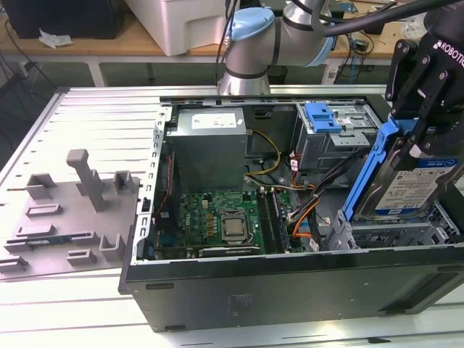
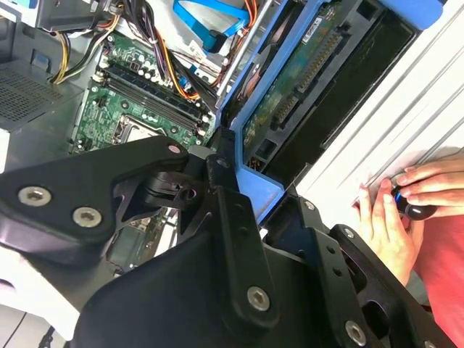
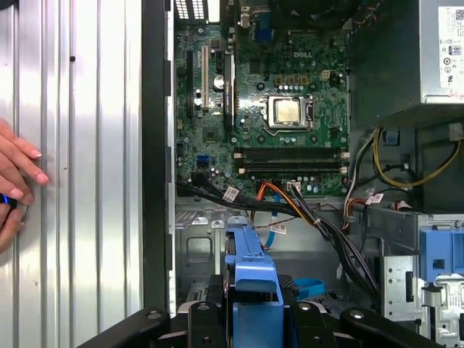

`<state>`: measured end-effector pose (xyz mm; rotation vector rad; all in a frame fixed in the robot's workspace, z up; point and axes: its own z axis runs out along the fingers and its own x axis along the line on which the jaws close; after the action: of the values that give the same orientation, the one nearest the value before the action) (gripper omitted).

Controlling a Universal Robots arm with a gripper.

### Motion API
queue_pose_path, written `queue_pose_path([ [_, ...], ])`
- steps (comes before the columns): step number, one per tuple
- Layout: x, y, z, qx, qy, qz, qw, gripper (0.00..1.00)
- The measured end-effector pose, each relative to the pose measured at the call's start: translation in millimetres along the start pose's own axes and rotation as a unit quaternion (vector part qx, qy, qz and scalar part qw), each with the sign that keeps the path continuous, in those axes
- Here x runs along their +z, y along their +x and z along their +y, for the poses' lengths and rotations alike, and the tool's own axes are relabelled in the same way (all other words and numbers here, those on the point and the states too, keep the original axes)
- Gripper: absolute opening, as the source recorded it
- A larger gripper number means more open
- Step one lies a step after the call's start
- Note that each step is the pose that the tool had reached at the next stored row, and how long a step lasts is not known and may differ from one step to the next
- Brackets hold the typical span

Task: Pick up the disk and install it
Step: 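Insert the disk into the insertion slot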

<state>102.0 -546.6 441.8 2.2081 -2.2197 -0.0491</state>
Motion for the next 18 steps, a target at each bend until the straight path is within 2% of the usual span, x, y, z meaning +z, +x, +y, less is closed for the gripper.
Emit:
queue_pose_path([
  [18,-2.8,0.0,-1.5,0.002,0.0000,-0.0001,1.0000,0.37],
])
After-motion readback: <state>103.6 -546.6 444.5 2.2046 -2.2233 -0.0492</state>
